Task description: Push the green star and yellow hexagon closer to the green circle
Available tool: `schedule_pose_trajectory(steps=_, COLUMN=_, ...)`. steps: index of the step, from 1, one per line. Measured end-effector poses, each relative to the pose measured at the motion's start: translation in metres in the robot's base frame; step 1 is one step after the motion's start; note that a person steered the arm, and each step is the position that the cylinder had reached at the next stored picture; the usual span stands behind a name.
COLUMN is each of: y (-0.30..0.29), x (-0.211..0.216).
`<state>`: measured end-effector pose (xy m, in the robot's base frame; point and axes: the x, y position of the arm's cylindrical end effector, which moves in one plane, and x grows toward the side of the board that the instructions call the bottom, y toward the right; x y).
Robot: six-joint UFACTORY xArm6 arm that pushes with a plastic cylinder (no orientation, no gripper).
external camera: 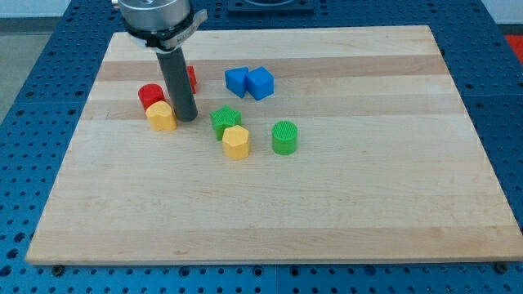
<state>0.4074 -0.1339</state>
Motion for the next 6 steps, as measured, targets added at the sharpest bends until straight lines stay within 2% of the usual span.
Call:
schedule_pose_trajectory(steps=2, y=-0.02, x=0.002)
schedule_pose_trajectory(steps=3, y=-0.011, x=0.003)
schedule_pose_trajectory(steps=4, y=0.035, x=0.0)
schedule_pose_trajectory(steps=6, y=0.054, x=0.015)
